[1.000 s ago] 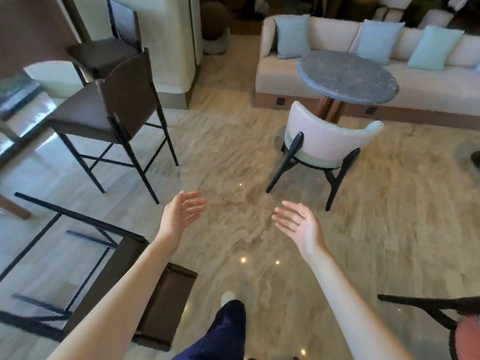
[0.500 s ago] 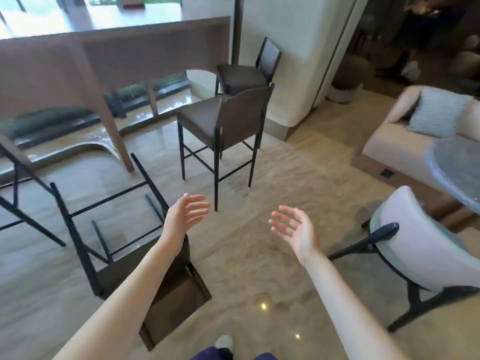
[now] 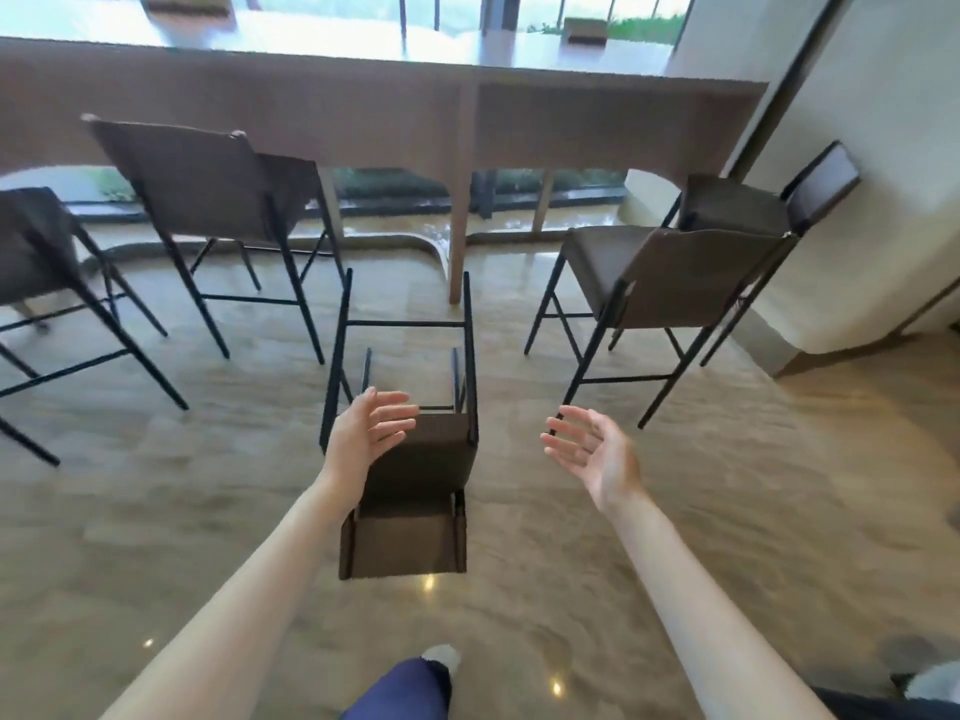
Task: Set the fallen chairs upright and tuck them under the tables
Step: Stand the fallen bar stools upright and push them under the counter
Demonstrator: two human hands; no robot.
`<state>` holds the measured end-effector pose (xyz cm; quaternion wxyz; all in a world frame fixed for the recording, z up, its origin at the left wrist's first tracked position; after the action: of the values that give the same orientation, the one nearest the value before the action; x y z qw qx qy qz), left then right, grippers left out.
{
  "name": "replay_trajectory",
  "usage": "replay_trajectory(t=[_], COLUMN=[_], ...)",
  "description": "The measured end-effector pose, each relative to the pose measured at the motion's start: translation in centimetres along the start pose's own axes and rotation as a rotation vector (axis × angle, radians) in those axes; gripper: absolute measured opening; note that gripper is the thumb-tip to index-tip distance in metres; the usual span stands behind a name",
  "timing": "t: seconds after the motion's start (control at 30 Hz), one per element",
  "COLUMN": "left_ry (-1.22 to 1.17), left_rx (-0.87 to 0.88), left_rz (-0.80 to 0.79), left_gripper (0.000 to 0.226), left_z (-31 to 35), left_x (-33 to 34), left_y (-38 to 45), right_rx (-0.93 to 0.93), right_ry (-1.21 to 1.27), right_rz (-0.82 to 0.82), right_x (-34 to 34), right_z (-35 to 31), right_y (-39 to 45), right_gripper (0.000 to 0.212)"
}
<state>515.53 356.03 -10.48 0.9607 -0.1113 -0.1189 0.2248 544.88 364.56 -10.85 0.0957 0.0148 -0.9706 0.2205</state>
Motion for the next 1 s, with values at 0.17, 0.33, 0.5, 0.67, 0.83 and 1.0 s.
replay_trajectory(t=[0.17,0.33,0.5,0.67,0.83,1.0], left_ry=[-0.036,-0.062,-0.077,-0.066,-0.080,-0.075], left_rx=[-0.019,-0.049,-0.055,-0.047,-0.044,-0.066], left_rz=[0.139,0.225,0.261,0.297,0.317,0.317], left_gripper=[0.044,0.044,0.045,0.046,0.046,0.045], left_z=[-2.0,-4.1,-4.6,-3.9,-2.9,-2.4], left_x=[-3.4,-6.3,-8.3,-11.3,-13.7,-15.4], left_y=[-4.8,-7.9,-8.5,-7.5,-5.3,-2.1], right_rx=[0.059,0.111,0.144,0.167,0.185,0.208], right_ry=[-0.055,-0.089,-0.089,-0.064,-0.056,-0.039], right_rz=[-0.104,-0.158,-0.206,-0.229,-0.239,-0.212], right_x=[1.3,2.5,4.5,7.5,10.7,13.3], right_z=[2.5,5.2,6.7,7.6,8.3,9.1], right_y=[-1.5,-2.8,-3.0,-2.2,-0.4,2.0], right_gripper=[0.034,0.035,0.035,0.034,0.033,0.033])
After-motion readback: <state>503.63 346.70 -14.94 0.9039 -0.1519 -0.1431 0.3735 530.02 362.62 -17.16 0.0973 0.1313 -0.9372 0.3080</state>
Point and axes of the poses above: each hand's wrist, its own y-axis towards the middle knuckle, its own x-axis out of the palm, z = x × y, the point moved 9 cm from there along y, towards the middle knuckle
